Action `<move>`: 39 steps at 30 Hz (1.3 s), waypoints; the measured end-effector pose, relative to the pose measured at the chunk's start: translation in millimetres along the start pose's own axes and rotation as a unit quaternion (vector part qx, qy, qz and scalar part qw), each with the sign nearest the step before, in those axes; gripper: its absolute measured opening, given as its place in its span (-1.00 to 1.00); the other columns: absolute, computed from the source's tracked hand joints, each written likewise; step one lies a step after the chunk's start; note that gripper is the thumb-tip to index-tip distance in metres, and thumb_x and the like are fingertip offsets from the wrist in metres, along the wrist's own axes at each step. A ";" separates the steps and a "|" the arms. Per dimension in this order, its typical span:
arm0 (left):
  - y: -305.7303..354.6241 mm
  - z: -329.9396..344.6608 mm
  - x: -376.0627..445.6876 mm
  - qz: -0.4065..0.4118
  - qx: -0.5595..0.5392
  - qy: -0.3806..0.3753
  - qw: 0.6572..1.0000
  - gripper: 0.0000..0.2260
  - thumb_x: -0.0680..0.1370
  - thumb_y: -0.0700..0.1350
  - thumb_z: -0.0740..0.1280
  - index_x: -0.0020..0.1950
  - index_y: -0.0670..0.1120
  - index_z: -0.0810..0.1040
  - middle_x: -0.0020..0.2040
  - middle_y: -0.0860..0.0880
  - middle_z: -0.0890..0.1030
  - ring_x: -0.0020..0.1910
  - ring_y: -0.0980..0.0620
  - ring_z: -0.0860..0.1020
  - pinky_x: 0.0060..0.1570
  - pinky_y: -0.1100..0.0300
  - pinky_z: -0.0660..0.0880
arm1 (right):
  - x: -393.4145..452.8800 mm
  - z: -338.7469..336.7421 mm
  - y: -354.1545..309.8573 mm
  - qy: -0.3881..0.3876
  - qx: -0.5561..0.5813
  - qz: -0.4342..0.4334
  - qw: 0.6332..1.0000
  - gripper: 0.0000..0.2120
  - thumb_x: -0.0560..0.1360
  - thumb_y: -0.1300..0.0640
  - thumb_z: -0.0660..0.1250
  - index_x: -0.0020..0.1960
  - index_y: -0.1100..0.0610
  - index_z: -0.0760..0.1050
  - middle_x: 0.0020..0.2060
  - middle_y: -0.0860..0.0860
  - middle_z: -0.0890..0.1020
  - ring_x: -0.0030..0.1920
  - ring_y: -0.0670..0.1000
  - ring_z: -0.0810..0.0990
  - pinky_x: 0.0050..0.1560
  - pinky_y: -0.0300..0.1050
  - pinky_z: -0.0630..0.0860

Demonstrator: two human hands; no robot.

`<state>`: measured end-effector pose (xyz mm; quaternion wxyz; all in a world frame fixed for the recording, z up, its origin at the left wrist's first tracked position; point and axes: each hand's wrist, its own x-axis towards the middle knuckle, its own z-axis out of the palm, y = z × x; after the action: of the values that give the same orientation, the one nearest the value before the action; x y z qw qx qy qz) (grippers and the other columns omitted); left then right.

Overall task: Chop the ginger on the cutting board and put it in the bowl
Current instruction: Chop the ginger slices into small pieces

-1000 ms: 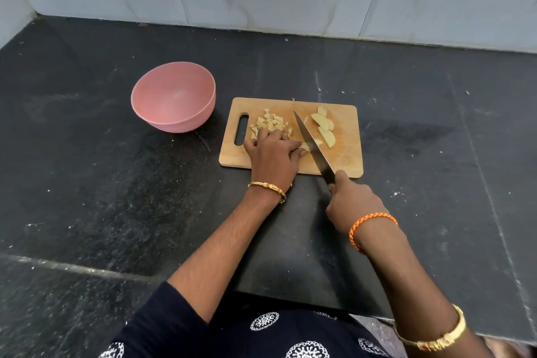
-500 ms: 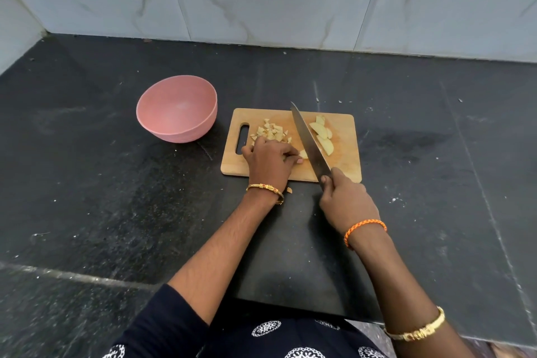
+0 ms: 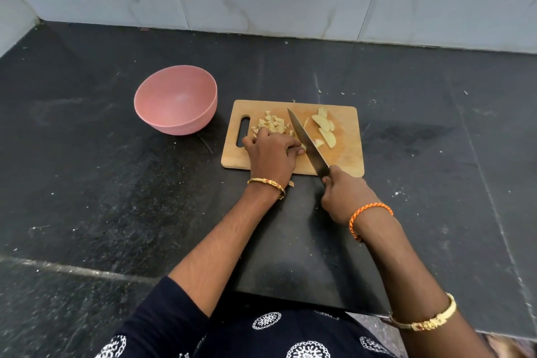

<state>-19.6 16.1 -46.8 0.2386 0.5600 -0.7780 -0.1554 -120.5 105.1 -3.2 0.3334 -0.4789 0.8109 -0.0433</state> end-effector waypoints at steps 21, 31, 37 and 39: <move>-20.6 -5.8 7.4 -0.099 -0.276 0.197 0.935 -0.77 0.49 -0.22 0.20 0.05 -0.10 0.61 -0.05 0.01 0.61 0.01 -0.01 0.55 0.08 0.04 0.46 | -20.8 14.0 1.6 0.105 -0.026 0.025 0.994 -0.81 0.62 0.08 0.00 0.12 0.12 0.31 -0.31 0.07 0.35 -0.22 0.17 0.37 -0.20 -0.07 0.31; -29.2 3.0 -13.3 0.018 -0.055 0.049 0.997 -0.71 0.33 0.13 0.42 0.02 0.10 0.60 0.18 0.07 0.43 0.23 0.03 0.29 0.09 0.09 0.17 | -14.3 19.5 -1.3 0.107 0.002 0.016 0.994 -0.95 0.60 0.12 0.04 0.03 0.08 0.24 -0.23 0.11 0.39 -0.22 0.17 0.36 -0.21 -0.06 0.32; -22.6 2.8 -5.4 0.044 0.014 0.024 0.999 -0.78 0.38 0.13 0.42 -0.04 0.10 0.63 0.29 0.02 0.37 0.32 -0.03 0.21 0.13 0.04 0.11 | -17.5 19.6 12.0 0.134 0.042 -0.008 0.990 -0.89 0.60 0.07 0.05 -0.07 0.06 0.20 -0.39 0.03 0.34 -0.27 0.19 0.40 -0.26 -0.08 0.33; -21.1 4.1 -2.5 0.041 0.015 0.033 0.998 -0.81 0.42 0.08 0.40 -0.01 0.07 0.63 0.29 0.00 0.39 0.32 -0.03 0.22 0.12 0.05 0.11 | -18.2 20.1 15.3 0.142 0.063 -0.017 0.988 -0.89 0.60 0.06 0.06 -0.08 0.06 0.22 -0.36 0.06 0.40 -0.27 0.20 0.43 -0.27 -0.08 0.36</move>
<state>-4.3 11.5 -61.5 0.2621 0.5357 -0.7944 -0.1152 -114.4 133.1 -15.6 0.2441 -0.4592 0.8375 -0.1676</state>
